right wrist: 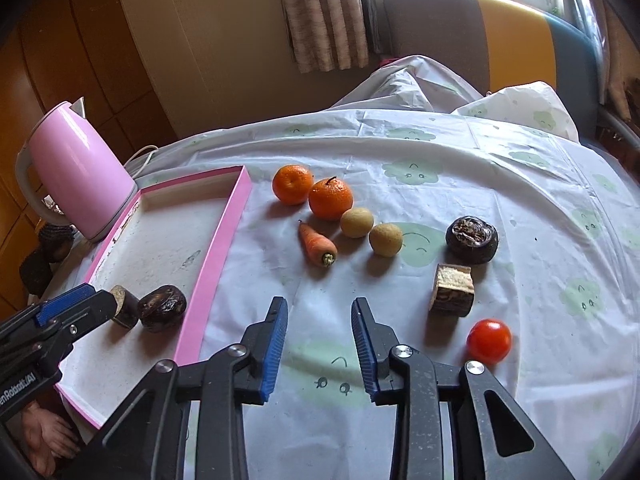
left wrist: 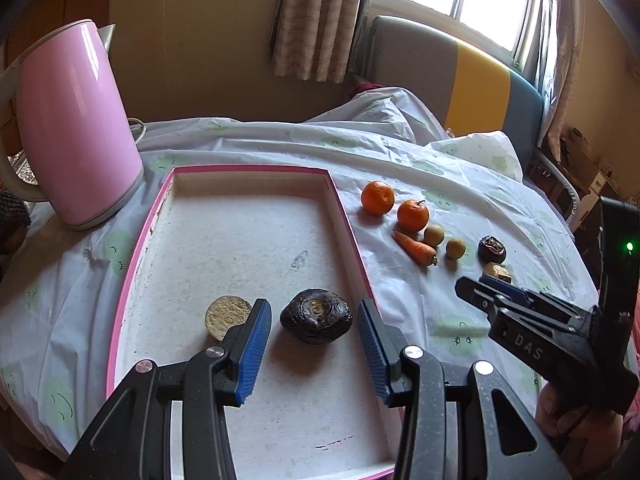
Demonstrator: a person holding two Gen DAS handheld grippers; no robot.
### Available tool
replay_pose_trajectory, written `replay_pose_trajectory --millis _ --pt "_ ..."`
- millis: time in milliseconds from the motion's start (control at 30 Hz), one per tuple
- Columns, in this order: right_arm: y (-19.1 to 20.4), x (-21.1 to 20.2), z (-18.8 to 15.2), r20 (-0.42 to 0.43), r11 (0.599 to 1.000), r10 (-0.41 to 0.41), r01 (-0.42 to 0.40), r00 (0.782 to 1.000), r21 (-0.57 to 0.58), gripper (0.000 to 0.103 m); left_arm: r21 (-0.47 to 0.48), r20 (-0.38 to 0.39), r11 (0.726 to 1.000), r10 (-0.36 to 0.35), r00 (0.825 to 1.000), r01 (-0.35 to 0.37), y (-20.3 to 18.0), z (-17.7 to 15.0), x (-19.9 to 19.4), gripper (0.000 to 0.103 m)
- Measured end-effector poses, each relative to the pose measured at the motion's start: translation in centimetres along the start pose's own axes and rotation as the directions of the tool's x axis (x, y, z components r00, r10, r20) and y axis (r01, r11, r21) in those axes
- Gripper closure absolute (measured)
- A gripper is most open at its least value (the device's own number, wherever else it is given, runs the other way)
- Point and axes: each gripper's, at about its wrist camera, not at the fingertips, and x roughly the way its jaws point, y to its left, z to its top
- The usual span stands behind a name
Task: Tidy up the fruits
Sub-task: 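Grasp a mandarin with the left gripper while the right gripper moves to the carrot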
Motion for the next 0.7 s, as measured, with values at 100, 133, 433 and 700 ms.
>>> replay_pose_trajectory --millis 100,133,433,700 --pt "-0.1 0.8 0.8 -0.007 1.000 0.004 -0.004 1.000 -0.013 0.069 0.009 -0.001 1.000 -0.005 1.000 0.005 -0.2 0.0 0.1 0.058" --pt "0.0 1.1 1.1 -0.009 1.000 -0.002 0.002 1.000 -0.021 0.069 0.011 -0.002 1.000 -0.005 1.000 0.005 -0.3 0.1 0.2 0.058" --pt "0.4 4.8 3.4 -0.059 0.998 -0.010 0.006 0.998 -0.062 0.069 0.025 -0.012 1.000 -0.013 1.000 0.014 -0.7 0.7 1.1 0.058" --pt "0.6 6.5 3.8 -0.076 0.996 -0.013 0.007 0.997 -0.088 0.081 0.051 -0.017 0.998 -0.026 1.000 0.027 -1.5 1.2 1.6 0.058"
